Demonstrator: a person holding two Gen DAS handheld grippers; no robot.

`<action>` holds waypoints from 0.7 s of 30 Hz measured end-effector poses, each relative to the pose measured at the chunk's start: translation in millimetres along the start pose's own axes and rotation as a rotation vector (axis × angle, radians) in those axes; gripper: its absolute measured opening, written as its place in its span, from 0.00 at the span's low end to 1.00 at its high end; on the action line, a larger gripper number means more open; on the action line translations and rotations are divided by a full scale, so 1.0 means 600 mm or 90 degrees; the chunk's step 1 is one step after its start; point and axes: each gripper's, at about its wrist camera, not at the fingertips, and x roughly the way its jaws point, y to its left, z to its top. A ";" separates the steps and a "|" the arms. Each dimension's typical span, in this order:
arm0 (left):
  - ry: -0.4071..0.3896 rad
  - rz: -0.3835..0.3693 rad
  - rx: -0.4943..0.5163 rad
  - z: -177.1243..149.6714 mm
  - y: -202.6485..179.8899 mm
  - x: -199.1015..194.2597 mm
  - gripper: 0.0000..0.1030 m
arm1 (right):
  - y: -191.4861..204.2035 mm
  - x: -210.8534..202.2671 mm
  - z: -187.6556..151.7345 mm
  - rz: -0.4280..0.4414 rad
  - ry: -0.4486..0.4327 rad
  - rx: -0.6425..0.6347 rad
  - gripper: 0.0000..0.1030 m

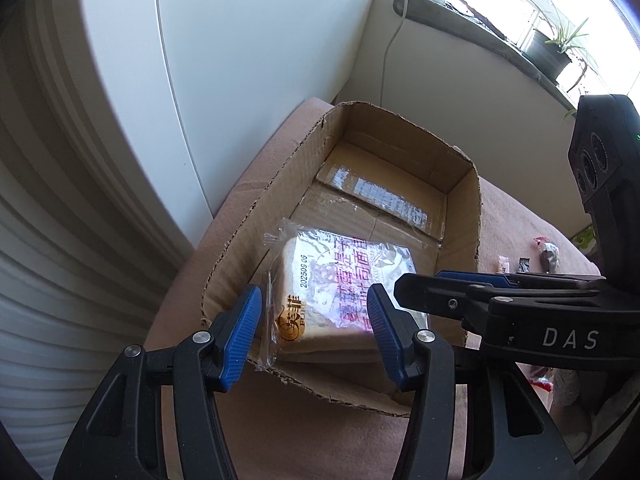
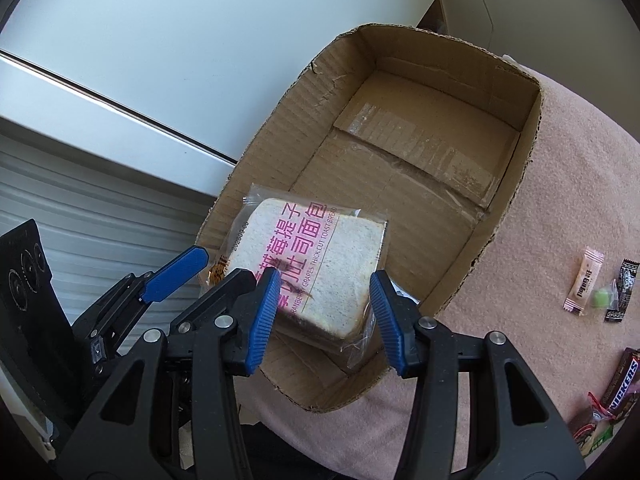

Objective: Organize snacks
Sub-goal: 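Carry the bread loaf into the cardboard box and open the left gripper, then grasp the red-trimmed snack bag with left gripper while right grasps Snickers bar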

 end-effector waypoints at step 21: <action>-0.053 0.010 0.090 -0.014 -0.071 -0.046 0.51 | -0.072 -0.125 -0.092 -0.077 -0.140 -0.012 0.49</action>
